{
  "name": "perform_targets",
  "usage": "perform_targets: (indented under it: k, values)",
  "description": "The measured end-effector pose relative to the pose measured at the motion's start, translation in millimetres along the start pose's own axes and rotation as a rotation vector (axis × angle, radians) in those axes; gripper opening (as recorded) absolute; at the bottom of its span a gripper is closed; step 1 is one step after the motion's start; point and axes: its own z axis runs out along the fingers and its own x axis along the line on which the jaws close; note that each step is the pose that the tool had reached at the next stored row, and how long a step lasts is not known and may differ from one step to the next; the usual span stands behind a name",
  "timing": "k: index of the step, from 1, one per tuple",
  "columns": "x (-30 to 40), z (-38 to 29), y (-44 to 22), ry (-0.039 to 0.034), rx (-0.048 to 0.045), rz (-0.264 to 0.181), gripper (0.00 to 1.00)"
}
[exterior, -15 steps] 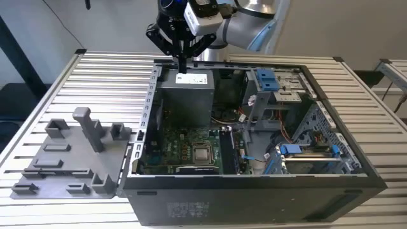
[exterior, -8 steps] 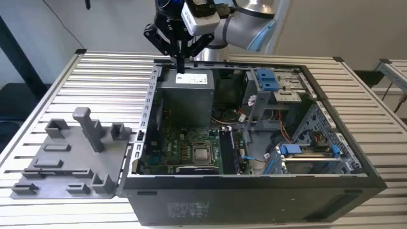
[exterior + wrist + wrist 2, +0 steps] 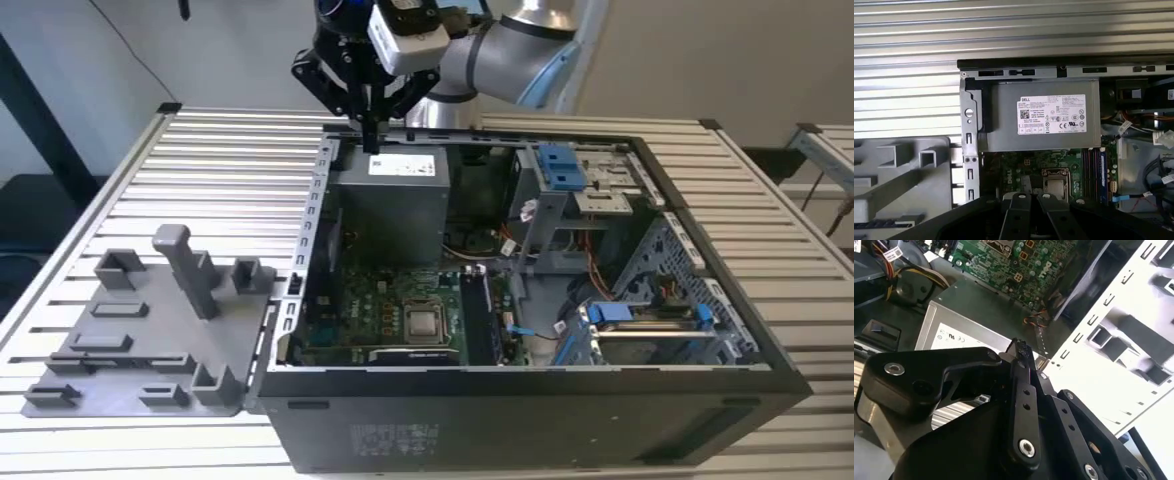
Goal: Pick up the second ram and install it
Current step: 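Reach for the second ram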
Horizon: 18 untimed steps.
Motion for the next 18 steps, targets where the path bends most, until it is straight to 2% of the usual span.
perform_targets:
  k: [18]
  values:
    - [24.1,-0.6,-1.7,0.0,0.0,0.0,0.11]
